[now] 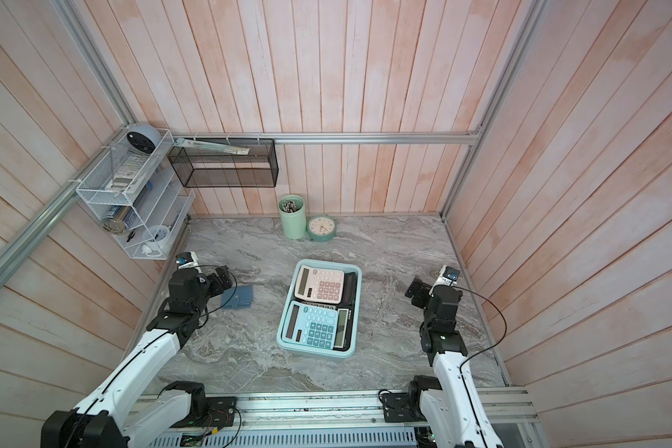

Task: Put the calculator in the storage box
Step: Reset both arms

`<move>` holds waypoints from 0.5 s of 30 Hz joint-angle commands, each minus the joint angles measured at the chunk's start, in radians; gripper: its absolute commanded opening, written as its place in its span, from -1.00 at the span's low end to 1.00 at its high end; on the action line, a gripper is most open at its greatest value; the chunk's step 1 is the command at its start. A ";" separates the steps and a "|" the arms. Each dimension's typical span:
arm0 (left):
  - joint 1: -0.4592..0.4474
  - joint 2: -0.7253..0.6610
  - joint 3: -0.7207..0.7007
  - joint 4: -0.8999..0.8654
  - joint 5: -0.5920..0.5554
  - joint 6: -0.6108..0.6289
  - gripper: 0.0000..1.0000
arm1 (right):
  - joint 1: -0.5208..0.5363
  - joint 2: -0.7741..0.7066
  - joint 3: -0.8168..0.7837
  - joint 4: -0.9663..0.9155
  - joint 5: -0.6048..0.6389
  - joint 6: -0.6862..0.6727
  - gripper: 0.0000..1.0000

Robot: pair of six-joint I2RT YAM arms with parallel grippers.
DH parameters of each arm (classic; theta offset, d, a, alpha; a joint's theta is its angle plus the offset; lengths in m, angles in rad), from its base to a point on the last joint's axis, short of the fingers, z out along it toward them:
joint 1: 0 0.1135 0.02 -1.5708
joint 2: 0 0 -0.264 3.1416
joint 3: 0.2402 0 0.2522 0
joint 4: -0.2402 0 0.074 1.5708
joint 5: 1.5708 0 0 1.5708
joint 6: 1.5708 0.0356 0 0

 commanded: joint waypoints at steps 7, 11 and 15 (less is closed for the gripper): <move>0.101 0.114 -0.220 0.496 0.052 0.196 1.00 | -0.041 0.193 -0.119 0.378 -0.010 0.034 0.96; 0.112 0.227 -0.234 0.620 0.039 0.227 1.00 | -0.034 0.281 -0.139 0.501 -0.093 -0.020 0.96; 0.120 0.291 -0.219 0.701 0.017 0.245 1.00 | 0.024 0.367 -0.136 0.615 -0.041 -0.075 0.96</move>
